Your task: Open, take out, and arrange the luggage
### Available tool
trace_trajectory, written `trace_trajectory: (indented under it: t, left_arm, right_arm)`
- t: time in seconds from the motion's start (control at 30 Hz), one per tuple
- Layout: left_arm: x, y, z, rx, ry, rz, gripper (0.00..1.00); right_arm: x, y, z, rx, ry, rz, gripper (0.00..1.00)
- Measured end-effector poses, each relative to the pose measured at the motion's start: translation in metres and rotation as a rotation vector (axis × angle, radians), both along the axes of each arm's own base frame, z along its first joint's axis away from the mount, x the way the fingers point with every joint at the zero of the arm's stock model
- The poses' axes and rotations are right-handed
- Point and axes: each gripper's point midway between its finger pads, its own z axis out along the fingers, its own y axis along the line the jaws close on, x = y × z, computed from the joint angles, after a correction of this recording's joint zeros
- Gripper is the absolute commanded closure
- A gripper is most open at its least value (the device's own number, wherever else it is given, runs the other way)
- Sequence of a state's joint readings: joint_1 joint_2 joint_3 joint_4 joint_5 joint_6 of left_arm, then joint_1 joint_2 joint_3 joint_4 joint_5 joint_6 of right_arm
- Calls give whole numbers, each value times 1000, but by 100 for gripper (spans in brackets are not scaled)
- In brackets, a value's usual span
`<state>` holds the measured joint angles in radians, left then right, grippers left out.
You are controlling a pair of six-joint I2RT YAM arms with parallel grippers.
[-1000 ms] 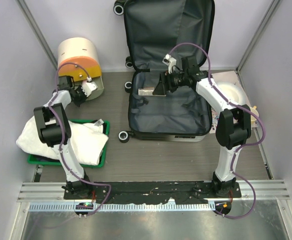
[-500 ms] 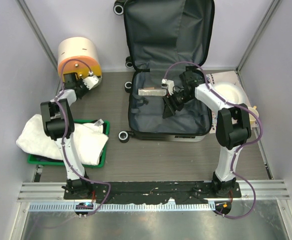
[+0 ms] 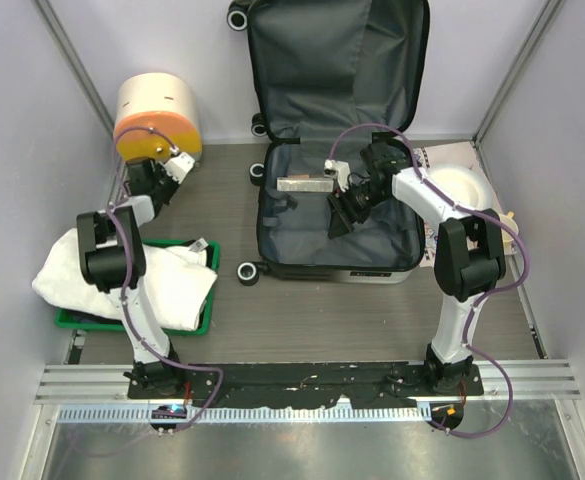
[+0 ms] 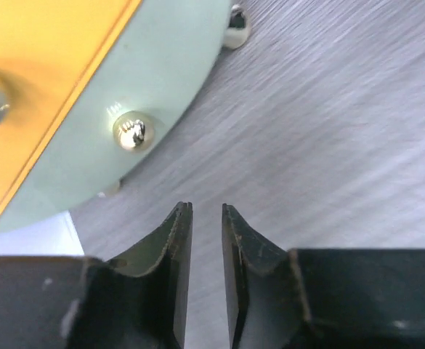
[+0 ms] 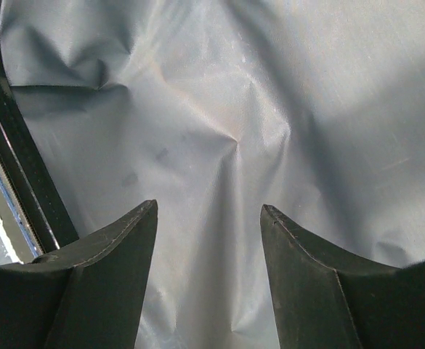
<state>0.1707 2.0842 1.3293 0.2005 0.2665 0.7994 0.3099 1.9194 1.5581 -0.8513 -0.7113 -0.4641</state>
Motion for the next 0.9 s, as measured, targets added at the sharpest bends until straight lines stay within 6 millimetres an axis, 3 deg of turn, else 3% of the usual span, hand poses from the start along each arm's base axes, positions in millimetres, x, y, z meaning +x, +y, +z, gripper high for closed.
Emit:
trace_trajectory:
  t: [0.07, 0.13, 0.27, 0.37, 0.57, 0.9]
  left_arm:
    - [-22, -13, 18, -84, 5, 6, 63]
    - [-32, -22, 48, -196, -13, 49, 60]
    - [-34, -31, 120, -476, -87, 189, 49]
    - [-28, -27, 147, -683, -116, 311, 45]
    - [-26, -12, 135, -976, -76, 569, 46]
    - [12, 7, 105, -1143, -49, 735, 50]
  right_arm:
    - [0, 0, 1, 2, -1, -5, 36]
    - [2, 0, 3, 8, -3, -20, 36]
    - [12, 1, 9, 23, -32, -64, 35]
    - [26, 1, 13, 35, -75, -102, 35]
    - [56, -8, 23, 49, -158, -175, 35]
    - [80, -23, 37, 65, -215, -242, 35]
